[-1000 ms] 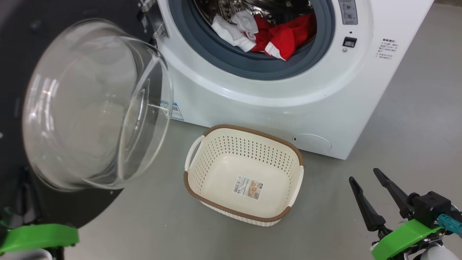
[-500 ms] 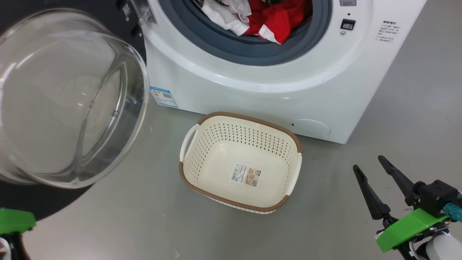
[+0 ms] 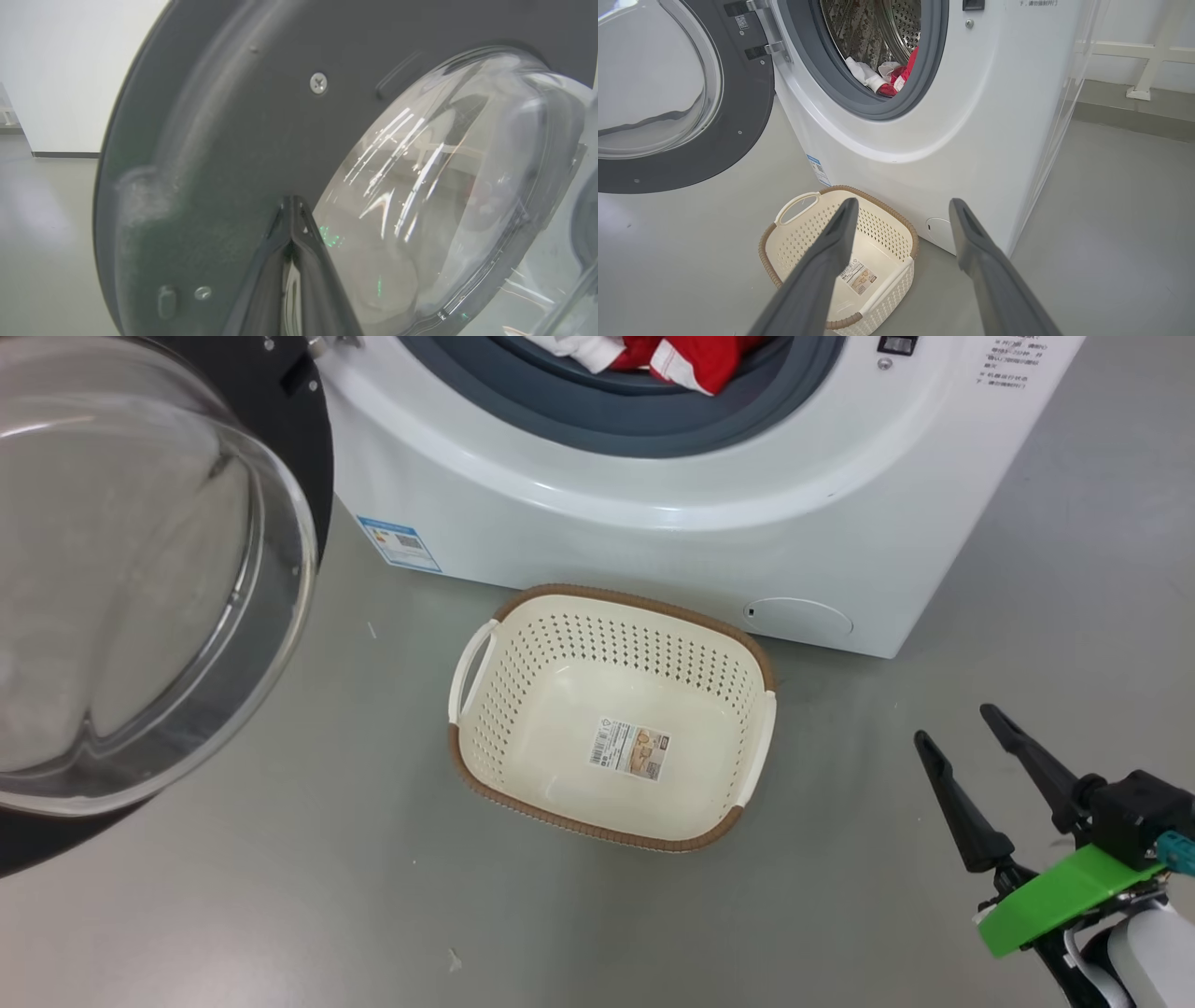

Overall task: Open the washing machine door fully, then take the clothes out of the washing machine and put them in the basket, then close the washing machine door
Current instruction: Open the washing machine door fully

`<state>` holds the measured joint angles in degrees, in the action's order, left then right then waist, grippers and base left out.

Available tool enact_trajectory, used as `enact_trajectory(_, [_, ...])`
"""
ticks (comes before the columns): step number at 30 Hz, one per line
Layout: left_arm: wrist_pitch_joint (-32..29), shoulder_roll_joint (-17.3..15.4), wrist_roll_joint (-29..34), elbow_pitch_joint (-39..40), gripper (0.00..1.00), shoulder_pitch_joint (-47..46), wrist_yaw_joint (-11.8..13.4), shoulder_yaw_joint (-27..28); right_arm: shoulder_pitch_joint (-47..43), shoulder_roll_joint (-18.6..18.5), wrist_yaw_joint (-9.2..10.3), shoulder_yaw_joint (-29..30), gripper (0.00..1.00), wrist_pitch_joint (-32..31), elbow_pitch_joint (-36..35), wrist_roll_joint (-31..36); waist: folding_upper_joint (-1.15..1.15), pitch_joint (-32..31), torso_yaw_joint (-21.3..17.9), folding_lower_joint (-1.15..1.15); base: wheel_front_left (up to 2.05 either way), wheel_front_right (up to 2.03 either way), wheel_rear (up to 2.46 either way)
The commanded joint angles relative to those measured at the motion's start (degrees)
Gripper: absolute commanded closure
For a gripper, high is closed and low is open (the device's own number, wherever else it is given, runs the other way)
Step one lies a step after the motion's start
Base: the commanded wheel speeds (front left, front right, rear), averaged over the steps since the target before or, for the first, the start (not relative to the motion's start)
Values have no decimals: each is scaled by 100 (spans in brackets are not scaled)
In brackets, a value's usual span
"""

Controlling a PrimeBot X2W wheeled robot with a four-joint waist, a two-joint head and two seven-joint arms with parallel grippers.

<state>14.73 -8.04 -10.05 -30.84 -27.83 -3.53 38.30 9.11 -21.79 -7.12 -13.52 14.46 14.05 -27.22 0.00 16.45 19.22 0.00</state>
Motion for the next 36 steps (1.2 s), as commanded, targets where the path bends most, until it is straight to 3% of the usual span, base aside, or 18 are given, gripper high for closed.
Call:
enact_trajectory(1, [27,-455,80,40,100,-163,-21,249,163,-132,-36,-84,0,54,-148,-32,0,66,-38,0,0,0,0])
enact_trajectory(9, [27,-678,213,-360,100,-461,-129,539,247,-176,-36,-95,0,54,-161,-43,0,183,-82,0,0,0,0])
enact_trajectory(22, [27,-663,431,-565,100,-595,-270,657,291,-140,-36,-121,0,54,-106,-54,0,123,-74,0,0,0,0])
enact_trajectory(36, [27,-384,377,-258,100,-29,-392,105,133,-18,-36,-156,0,54,-47,-58,0,-277,-12,0,0,0,0])
